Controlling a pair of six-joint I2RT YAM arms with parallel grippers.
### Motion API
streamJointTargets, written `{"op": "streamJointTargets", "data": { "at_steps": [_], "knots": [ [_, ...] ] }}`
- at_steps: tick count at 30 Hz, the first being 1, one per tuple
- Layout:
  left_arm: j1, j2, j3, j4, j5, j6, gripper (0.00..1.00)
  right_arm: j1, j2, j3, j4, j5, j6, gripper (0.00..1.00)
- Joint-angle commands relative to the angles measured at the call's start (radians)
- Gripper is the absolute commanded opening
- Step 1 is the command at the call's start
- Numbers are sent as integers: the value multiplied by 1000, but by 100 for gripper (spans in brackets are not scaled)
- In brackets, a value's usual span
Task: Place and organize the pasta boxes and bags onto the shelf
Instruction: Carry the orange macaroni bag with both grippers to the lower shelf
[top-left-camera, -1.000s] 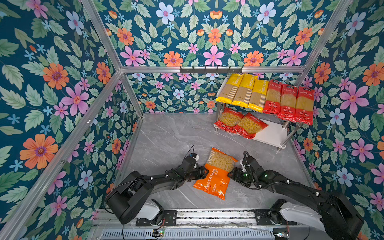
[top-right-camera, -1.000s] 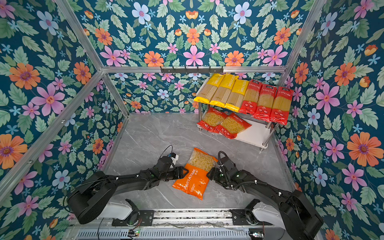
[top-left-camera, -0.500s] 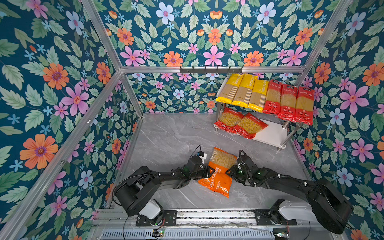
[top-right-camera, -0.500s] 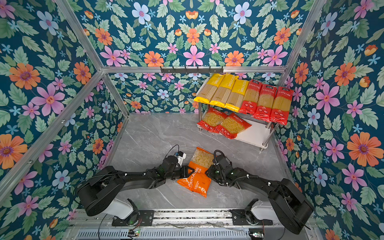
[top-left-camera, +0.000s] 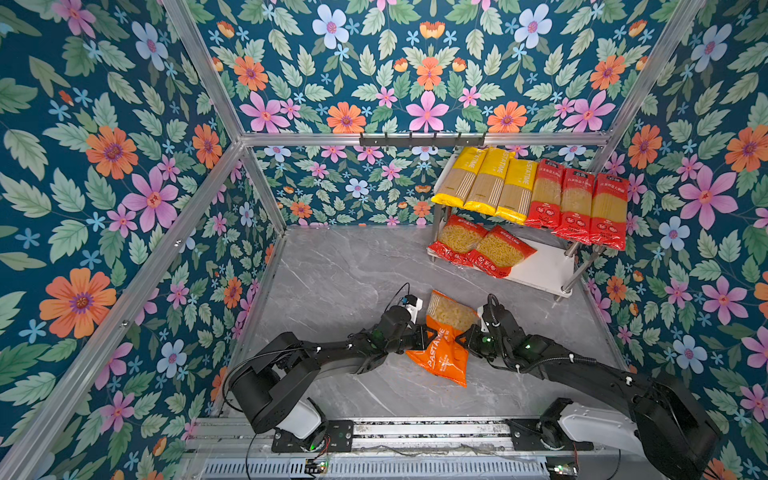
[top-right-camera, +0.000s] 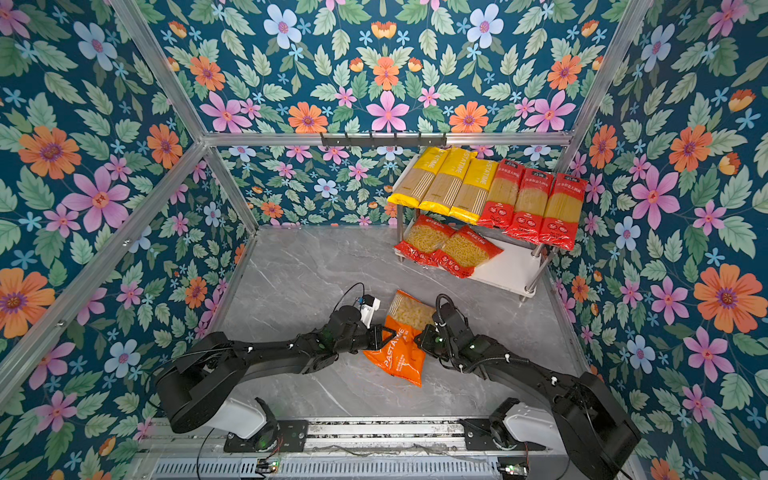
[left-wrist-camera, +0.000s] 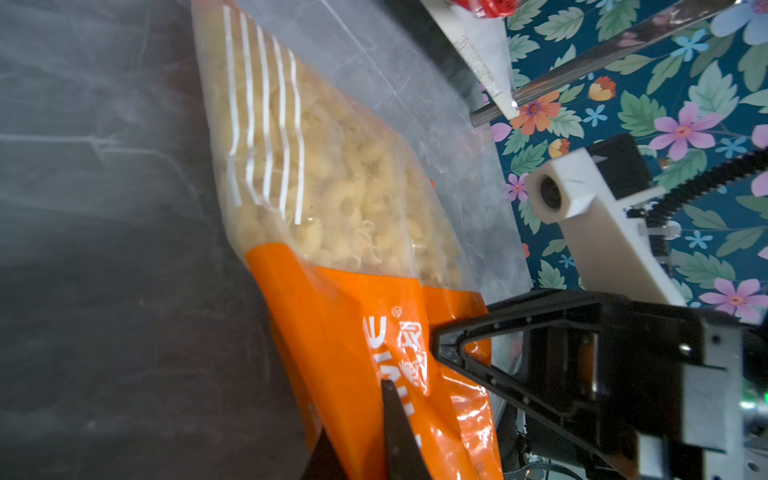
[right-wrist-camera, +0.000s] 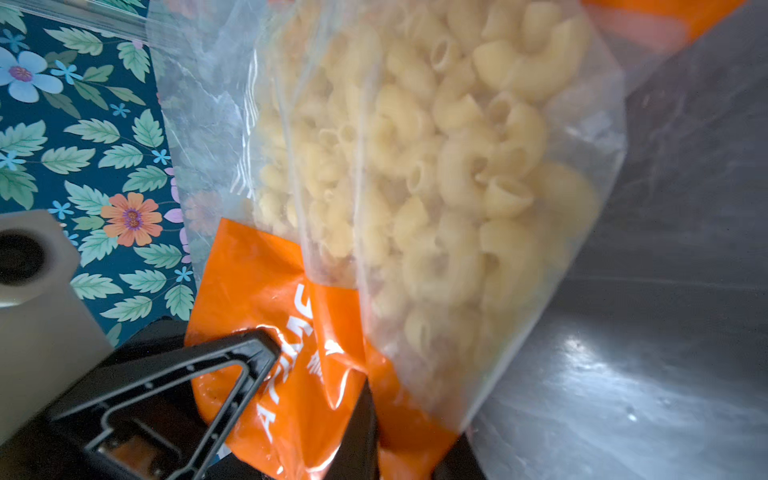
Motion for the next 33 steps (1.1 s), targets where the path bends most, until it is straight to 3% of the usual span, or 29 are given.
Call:
{"op": "streamJointTargets", "data": {
  "at_steps": [1,7,13,23,29,33],
  "knots": [
    [-24,-32,41,39,-35,51,10,-2,-52,30,0,-43,-53,10],
    [-64,-53,133,-31,-90,109,7,-42,-186,63,-145,-39,-99,6],
    [-75,31,300,-45,-89,198,3,-173,-311,74,-233,-50,-168,3],
    [-94,376,812,-131,-63,384,0,-574,-352,169,-309,-98,-311,0],
    [-116,603,1118,-184,-126,490,0,-716,-283,198,-239,-50,-367,0],
    [-116,782,1345,-159,-189,508,0,-740,-195,221,-135,75,-420,0]
  ]
}}
